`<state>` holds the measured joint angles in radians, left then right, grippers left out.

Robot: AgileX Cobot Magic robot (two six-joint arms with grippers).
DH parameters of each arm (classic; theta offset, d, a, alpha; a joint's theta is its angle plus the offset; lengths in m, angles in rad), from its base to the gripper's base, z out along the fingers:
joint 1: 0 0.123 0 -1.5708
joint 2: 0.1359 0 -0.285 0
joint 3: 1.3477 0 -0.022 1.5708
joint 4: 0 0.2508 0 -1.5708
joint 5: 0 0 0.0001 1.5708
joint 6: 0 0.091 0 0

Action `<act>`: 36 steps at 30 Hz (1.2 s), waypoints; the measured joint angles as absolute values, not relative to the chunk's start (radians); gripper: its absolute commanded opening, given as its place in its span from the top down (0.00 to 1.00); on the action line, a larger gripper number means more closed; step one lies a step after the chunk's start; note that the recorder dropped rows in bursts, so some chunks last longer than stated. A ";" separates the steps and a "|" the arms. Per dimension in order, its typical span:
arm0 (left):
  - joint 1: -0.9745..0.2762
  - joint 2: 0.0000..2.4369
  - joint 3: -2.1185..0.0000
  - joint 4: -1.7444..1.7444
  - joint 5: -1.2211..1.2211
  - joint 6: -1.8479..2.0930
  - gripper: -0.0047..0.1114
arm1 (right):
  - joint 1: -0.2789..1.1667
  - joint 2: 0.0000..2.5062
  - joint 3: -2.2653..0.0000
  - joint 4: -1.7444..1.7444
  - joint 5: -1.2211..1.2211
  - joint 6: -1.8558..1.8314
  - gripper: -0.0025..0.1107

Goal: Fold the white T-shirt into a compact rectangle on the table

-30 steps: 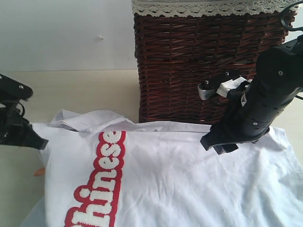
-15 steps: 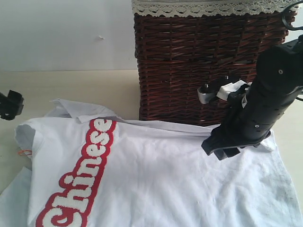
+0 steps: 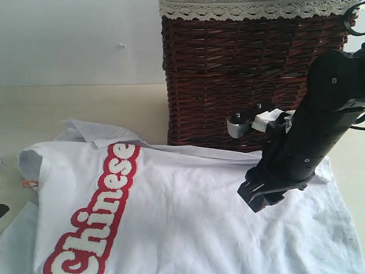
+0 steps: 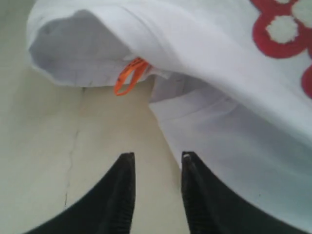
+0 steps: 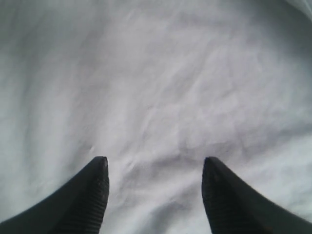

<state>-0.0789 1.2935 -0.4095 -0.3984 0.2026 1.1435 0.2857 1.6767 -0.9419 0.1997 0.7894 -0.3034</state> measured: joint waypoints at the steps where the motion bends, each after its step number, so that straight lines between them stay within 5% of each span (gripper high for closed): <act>1: -0.071 1.286 -0.406 -0.377 0.194 1.108 0.59 | 0.286 1.677 -0.942 0.202 0.792 -0.303 0.49; 6: -0.062 1.279 -0.404 -0.344 0.189 1.017 0.55 | 0.286 1.677 -0.942 0.232 0.808 -0.320 0.50; 13: -0.062 1.316 -0.399 -0.341 0.189 1.006 0.96 | 0.286 1.677 -0.942 0.300 0.837 -0.382 0.59; 21: -0.105 1.440 -0.407 -0.364 0.182 1.002 0.96 | 0.286 1.677 -0.942 0.306 0.858 -0.408 0.98; 31: -0.191 1.627 -0.463 -0.431 0.155 0.913 0.96 | 0.286 1.677 -0.942 0.308 0.870 -0.408 0.98; 36: -0.170 1.623 -0.478 -0.175 0.288 0.633 0.96 | 0.286 1.677 -0.942 0.308 0.870 -0.408 0.98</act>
<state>-0.1700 1.6228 -0.4781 -0.1749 0.2879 0.6331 0.2857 1.6767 -0.9419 0.3079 0.8704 -0.4080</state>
